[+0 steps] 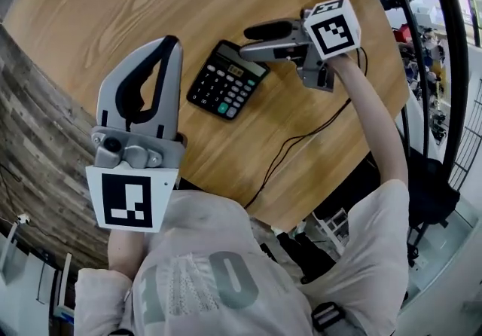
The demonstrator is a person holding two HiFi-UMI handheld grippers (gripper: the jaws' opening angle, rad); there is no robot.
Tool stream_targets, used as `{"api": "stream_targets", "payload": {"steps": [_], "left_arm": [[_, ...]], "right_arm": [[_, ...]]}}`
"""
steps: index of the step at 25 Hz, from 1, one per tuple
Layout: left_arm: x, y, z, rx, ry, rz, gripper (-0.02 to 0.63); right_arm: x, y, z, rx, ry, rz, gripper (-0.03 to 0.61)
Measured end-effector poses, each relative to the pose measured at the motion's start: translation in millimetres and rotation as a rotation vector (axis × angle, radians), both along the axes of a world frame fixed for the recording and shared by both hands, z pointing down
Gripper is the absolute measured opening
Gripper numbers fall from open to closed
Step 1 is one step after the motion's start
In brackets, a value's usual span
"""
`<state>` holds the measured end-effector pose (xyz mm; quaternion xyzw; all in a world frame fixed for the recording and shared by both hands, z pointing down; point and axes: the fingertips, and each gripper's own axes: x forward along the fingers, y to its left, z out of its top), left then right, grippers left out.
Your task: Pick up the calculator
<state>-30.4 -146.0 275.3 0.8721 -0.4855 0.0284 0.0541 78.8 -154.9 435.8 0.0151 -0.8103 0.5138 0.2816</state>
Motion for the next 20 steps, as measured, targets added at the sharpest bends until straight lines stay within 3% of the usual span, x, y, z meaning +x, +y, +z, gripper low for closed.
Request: {"api": "stream_targets", "payload": {"steps": [14,18,20], "left_arm": [[-2,-12,24,-0.044,0.036,-0.006,0.009],[-4,-14,25,-0.046,0.043,-0.006,0.009],[-6,-15,25,-0.048,0.046,-0.011,0.009]], "right_arm": [[-11,54,30,-0.227,0.072,-0.238,0.314],[-12,60,32,-0.266,0.086,-0.266,0.288],[-11,59,35,-0.25,0.115,-0.283,0.24]]}}
